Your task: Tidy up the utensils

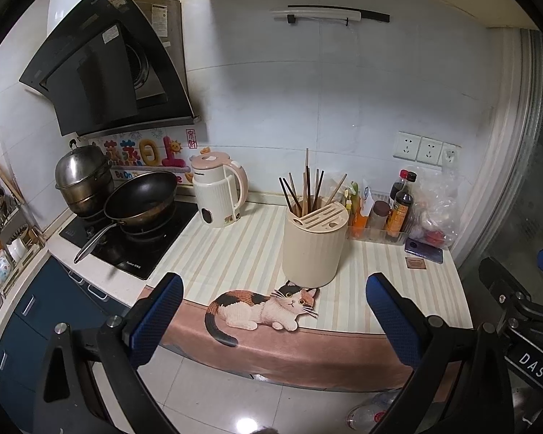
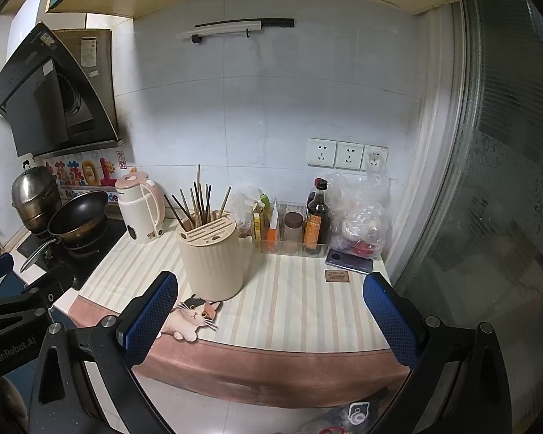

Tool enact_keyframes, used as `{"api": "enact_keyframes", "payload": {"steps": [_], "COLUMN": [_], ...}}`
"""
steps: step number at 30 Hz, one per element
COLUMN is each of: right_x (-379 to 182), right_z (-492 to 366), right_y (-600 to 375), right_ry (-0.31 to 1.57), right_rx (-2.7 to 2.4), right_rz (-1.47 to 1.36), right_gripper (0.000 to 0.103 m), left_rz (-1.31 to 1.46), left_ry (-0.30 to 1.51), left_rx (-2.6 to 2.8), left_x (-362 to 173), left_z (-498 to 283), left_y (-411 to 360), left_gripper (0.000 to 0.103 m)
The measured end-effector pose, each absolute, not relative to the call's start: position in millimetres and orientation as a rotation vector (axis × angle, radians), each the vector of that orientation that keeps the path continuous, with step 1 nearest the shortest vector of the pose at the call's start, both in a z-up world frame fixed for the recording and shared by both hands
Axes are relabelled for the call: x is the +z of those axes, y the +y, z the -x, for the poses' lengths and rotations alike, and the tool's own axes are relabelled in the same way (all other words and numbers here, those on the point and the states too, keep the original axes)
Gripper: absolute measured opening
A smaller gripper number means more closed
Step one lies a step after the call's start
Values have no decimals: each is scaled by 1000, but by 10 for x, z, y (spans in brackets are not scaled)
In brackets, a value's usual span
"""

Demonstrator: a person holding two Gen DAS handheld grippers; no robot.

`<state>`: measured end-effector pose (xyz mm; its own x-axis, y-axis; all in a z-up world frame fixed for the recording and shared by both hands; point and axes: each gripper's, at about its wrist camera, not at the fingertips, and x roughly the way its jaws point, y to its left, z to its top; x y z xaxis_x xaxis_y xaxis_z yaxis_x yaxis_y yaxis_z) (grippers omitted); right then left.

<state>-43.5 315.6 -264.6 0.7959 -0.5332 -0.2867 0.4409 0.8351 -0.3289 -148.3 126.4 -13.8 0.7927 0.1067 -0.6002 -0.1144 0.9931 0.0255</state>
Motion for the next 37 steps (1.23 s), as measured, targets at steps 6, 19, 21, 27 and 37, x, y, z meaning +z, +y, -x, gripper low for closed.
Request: {"api": "enact_keyframes", "payload": {"steps": [6,19,21,27,37], "right_x": [-2645,-2631,-2631,-2626,-2626], "right_z": [440,440,441,450,464], "right_y": [3156,3154,3153,3149,3143], "right_ry": [382,382,383,384,387], "right_rx": [-527,-525,-525,-524,-522], "right_rz": [250,252,253,256,257], "right_gripper": [103,103,103,103,103], "left_rz": [12,23,24,24,30], "left_ry": [645,645,645,646,642], "left_rx": [119,124,126,127,119], "left_x": [-141,-119,-118,-123,-150], "left_z": [1484,1498,1497,1504,1540], "left_y": [1268,1265,1261,1265,1268], "left_gripper": [103,103,103,103,103]}}
